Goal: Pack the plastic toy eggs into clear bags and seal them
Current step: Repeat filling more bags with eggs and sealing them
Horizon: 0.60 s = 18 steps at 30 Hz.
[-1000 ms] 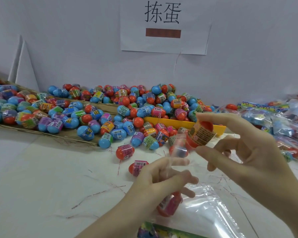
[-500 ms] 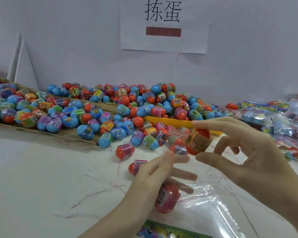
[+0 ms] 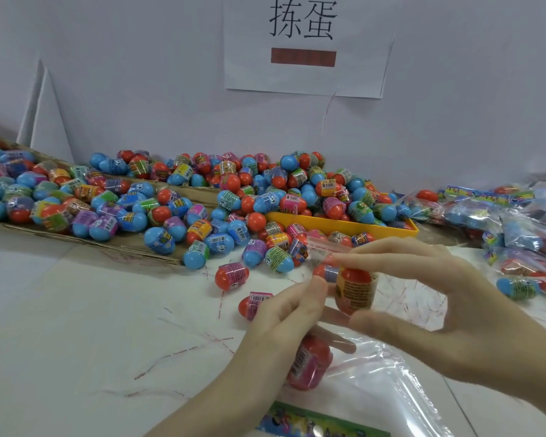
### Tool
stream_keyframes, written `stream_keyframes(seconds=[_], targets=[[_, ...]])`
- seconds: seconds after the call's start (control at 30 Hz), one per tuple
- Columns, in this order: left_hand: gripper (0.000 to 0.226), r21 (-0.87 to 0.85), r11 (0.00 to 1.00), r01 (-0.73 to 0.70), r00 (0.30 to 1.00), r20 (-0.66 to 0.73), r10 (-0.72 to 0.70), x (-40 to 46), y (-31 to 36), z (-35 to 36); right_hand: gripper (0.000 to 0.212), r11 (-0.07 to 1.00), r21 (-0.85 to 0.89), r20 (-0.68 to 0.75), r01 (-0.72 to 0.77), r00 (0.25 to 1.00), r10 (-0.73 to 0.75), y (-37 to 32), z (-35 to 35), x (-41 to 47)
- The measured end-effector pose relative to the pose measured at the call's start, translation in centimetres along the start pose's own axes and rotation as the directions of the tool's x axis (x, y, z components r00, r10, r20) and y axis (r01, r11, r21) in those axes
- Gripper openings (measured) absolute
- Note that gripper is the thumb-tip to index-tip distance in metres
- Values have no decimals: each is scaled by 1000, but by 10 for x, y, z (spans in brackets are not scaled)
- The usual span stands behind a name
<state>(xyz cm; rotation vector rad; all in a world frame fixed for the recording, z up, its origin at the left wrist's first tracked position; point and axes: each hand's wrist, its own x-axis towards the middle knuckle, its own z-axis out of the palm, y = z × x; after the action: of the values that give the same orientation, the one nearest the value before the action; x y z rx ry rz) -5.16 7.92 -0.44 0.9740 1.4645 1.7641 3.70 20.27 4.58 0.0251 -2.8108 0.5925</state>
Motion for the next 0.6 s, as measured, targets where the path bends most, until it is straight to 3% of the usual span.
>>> stream_keyframes(seconds=[0.03, 0.1, 0.13, 0.23, 0.43, 0.6], targets=[[46, 9, 1000, 28, 999, -20, -28, 1, -1, 0, 29, 1000, 19, 32, -11, 999, 10, 2, -2, -2], [54, 3, 995, 98, 995, -36, -98, 3, 0, -1, 65, 998, -12, -76, 55, 996, -56, 3, -10, -7], [48, -5, 994, 113, 993, -37, -113, 4, -1, -1, 66, 999, 6, -77, 36, 996, -36, 1, -14, -8], [46, -12, 988, 155, 987, -38, -156, 5, -2, 0, 53, 998, 63, -100, 29, 995, -22, -2, -15, -8], [35, 18, 999, 37, 999, 25, -37, 2, -4, 0, 49, 996, 84, -147, -2, 989, 15, 0, -15, -8], [47, -25, 999, 23, 999, 26, -22, 0, -4, -1, 35, 1000, -4, -64, -4, 998, 3, -1, -10, -6]])
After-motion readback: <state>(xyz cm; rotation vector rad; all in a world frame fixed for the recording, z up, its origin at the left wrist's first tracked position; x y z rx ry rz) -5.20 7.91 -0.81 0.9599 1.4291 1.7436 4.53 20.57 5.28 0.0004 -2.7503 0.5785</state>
